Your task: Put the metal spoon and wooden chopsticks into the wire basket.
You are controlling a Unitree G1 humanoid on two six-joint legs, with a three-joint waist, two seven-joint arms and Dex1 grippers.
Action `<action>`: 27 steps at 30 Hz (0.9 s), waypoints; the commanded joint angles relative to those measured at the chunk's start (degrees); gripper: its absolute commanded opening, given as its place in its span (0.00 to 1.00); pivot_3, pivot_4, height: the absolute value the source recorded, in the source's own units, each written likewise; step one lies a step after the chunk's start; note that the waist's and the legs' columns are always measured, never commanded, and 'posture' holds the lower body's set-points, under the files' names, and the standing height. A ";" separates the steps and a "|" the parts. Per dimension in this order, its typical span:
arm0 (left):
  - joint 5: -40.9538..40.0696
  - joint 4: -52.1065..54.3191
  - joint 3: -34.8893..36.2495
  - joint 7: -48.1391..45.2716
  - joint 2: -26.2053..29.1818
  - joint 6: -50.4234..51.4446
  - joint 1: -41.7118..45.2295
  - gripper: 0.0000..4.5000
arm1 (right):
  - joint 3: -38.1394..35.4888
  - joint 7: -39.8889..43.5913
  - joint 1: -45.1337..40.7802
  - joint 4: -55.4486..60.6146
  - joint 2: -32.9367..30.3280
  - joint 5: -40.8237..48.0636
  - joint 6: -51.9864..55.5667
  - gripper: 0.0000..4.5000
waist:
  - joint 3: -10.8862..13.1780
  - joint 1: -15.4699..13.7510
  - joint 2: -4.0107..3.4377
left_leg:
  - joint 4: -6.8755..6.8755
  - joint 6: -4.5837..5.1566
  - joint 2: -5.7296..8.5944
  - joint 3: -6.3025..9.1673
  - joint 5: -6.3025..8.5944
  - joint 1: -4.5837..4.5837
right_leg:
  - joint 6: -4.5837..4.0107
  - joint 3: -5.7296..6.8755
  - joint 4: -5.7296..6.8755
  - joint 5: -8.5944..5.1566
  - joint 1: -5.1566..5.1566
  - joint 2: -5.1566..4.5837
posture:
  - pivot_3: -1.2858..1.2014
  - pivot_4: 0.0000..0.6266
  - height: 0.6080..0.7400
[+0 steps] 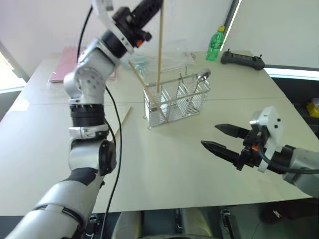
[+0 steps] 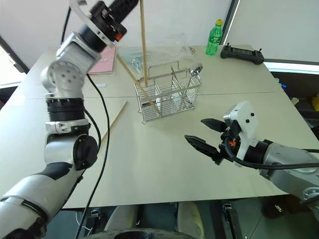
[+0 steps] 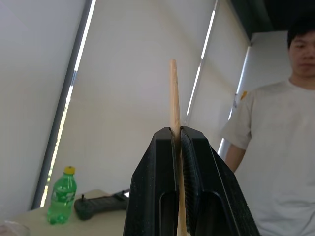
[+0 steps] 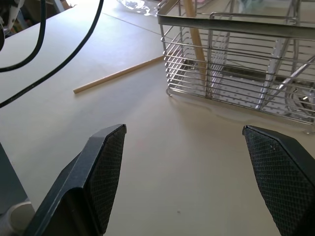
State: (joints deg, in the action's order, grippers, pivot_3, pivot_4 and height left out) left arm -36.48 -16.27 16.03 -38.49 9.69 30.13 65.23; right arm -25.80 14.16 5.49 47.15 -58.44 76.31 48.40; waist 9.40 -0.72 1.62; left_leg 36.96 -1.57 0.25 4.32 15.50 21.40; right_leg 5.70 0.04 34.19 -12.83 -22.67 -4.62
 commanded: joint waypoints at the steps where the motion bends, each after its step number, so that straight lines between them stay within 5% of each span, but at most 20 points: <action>1: 1.17 3.94 -1.93 0.15 -0.42 -4.01 -1.10 0.01 | -2.66 -0.93 0.66 1.82 0.34 1.48 -1.17 0.87 | -0.01 -0.01 -0.03 | -0.01 0.01 -0.01 0.00 0.01 -0.01 | -0.01 0.00 0.00 0.00 0.00 0.01 | 0.52 0.24 0.91; 6: 0.41 4.51 -2.78 0.59 -0.74 -4.44 -2.30 0.01 | -3.15 -1.41 1.46 1.98 0.39 1.84 -1.56 0.87 | -0.01 -0.08 -0.04 | 0.05 0.02 0.00 0.01 0.01 -0.01 | -0.02 0.00 0.00 -0.01 0.04 0.01 | 0.52 0.24 0.91; 9: -0.52 4.99 -2.84 0.53 -1.00 -3.71 -2.55 0.25 | -3.39 -1.14 1.82 1.78 0.55 1.58 -1.69 0.87 | -0.01 -0.12 -0.04 | 0.07 0.02 0.00 0.01 0.01 -0.01 | -0.02 0.00 -0.04 -0.01 0.07 0.00 | 0.52 0.24 0.91; 15: -2.63 6.94 -2.57 0.38 -0.18 -1.41 -2.62 0.93 | -3.30 -0.48 2.32 1.51 0.77 0.90 -2.10 0.87 | 0.00 -0.09 -0.04 | 0.05 0.03 0.00 0.02 0.02 0.00 | -0.01 0.01 -0.06 -0.02 0.06 0.00 | 0.52 0.24 0.91; 22: -5.29 7.05 -0.24 2.06 4.28 1.75 -0.14 0.93 | -2.43 0.40 2.32 1.23 1.35 -0.39 -2.30 0.87 | 0.01 0.01 -0.05 | 0.04 0.03 0.00 0.02 0.02 -0.02 | -0.02 0.01 -0.05 -0.02 0.06 0.01 | 0.52 0.24 0.91; 27: -7.50 1.83 3.21 -0.84 18.33 8.99 7.34 0.93 | -1.97 1.14 3.07 1.45 2.26 -1.72 -2.52 0.87 | 0.10 0.30 -0.12 | -0.04 0.04 -0.01 0.03 0.02 0.04 | -0.01 0.01 -0.01 -0.02 -0.08 0.05 | 0.52 0.24 0.91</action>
State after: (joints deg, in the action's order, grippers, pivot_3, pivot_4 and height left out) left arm -42.14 -13.29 16.79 -37.99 24.85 37.58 68.82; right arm -27.30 14.75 8.48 47.56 -56.93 75.13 47.29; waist 9.50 -0.41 1.51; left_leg 36.88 -1.53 0.24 4.35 15.52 21.43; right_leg 5.70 0.05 34.16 -12.86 -22.75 -4.57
